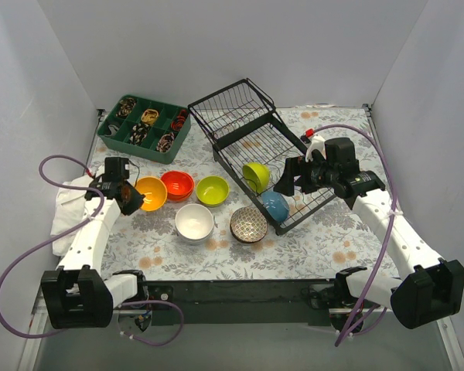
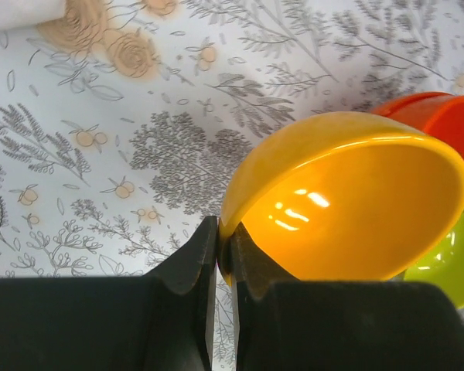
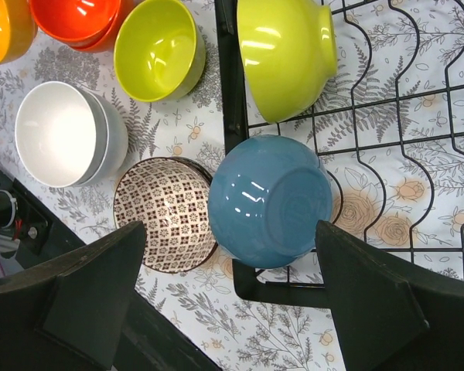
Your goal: Unload the bowls from the dish rack
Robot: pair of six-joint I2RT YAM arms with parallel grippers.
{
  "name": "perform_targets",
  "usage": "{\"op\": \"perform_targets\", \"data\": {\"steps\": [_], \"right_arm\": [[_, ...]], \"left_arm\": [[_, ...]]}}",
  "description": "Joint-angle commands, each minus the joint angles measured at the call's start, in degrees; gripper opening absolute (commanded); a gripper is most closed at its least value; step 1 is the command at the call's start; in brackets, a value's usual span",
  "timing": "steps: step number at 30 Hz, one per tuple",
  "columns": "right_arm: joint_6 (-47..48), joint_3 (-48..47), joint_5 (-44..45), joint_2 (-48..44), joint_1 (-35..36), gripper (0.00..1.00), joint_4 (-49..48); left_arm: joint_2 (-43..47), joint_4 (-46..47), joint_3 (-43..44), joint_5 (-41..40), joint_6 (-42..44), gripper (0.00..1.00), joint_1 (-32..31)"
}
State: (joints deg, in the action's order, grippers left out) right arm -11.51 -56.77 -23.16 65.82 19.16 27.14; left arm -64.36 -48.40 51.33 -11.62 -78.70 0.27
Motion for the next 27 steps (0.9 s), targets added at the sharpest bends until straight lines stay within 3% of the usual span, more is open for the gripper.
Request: {"op": "perform_targets", "data": {"steps": [1, 19, 24, 27], "right_arm": [[1.84, 0.17, 0.57, -1.49, -0.17, 0.99, 0.29], [4.83, 4.47, -1.71, 2.2, -0.09, 0.99, -1.12], [5.18, 4.83, -4.53, 3.78, 0.18, 0.99, -1.65], [5.09, 4.3, -2.86, 3.53, 1.23, 0.99, -1.65]], "left_arm": [[-0.24, -0.29, -2.28, 1.94, -2.86, 0.0, 3.76], [-0.86, 9.9, -15.29, 4.23, -4.98, 0.03, 12.9], [-1.47, 10.96, -15.21, 4.94, -4.28, 0.2, 13.7], [0.02, 10.35, -14.68, 5.2, -4.18, 0.37, 13.7]]}}
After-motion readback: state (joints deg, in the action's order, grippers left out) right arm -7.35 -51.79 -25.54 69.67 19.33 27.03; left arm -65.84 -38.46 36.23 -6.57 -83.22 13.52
